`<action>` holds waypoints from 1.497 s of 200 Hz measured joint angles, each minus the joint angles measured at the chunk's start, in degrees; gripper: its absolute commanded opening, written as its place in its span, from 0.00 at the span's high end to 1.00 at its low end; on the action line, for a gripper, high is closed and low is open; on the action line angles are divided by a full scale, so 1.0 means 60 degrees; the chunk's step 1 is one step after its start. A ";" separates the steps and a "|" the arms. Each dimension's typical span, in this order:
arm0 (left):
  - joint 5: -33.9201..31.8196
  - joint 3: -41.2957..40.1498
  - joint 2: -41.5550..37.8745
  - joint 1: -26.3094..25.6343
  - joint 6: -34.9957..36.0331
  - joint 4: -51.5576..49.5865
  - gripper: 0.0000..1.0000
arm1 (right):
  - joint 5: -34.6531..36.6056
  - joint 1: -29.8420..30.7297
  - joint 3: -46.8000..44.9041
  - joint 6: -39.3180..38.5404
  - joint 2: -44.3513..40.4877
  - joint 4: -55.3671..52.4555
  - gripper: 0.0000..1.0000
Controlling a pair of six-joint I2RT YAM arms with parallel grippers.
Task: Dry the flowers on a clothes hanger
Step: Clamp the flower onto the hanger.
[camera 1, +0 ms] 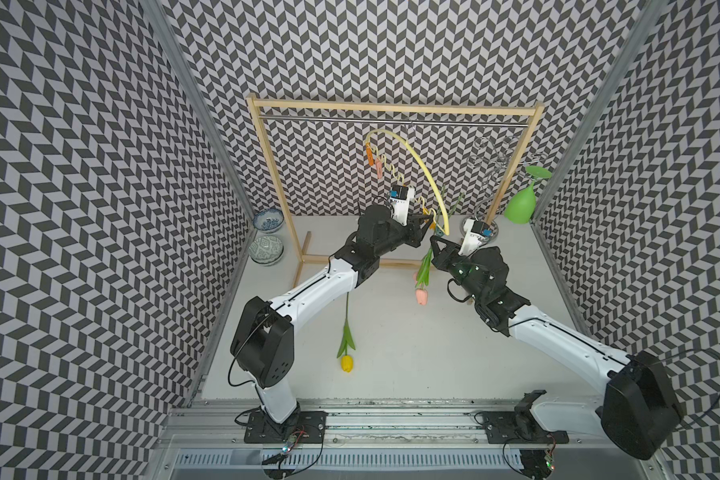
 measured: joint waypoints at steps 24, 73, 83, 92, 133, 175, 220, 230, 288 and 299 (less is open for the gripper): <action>0.0000 0.0000 0.0000 0.0000 0.0000 0.0000 0.74 | -0.0025 -0.0106 -0.0018 0.0069 0.0004 -0.0007 1.00; 0.0000 0.0000 0.0000 0.0000 0.0004 0.0000 0.74 | -0.0306 -0.0168 -0.0018 0.0124 0.0404 0.0029 1.00; 0.0000 0.0000 0.0000 0.0000 0.0004 0.0000 0.74 | -0.0379 -0.0171 -0.0018 0.0142 0.0499 0.0029 1.00; 0.0000 0.0000 0.0000 0.0000 0.0004 0.0000 0.74 | -0.0466 -0.0175 -0.0015 0.0146 0.0550 0.0029 1.00; -0.0007 0.0000 0.0000 0.0000 0.0036 0.0000 0.74 | -0.0594 -0.0182 -0.0015 0.0146 0.0510 0.0091 1.00; 0.0022 0.0000 0.0000 0.0000 0.0033 0.0036 0.74 | -0.0594 -0.0189 -0.0018 0.0106 0.0117 0.0109 1.00; 0.0036 0.0000 0.0000 -0.0004 0.0033 0.0047 0.74 | -0.0739 -0.0193 -0.0018 0.0040 0.0102 0.0211 1.00; 0.0036 0.0000 0.0000 -0.0004 0.0033 0.0047 0.74 | -0.0761 -0.0193 -0.0015 0.0015 0.0102 0.0229 1.00; 0.0029 0.0000 0.0000 -0.0004 0.0015 0.0033 0.57 | -0.0918 -0.0193 -0.0015 -0.0011 0.0113 0.0262 0.95; 0.0029 0.0000 0.0000 -0.0004 0.0044 0.0025 0.55 | -0.0947 -0.0193 -0.0015 -0.0018 0.0113 0.0280 0.82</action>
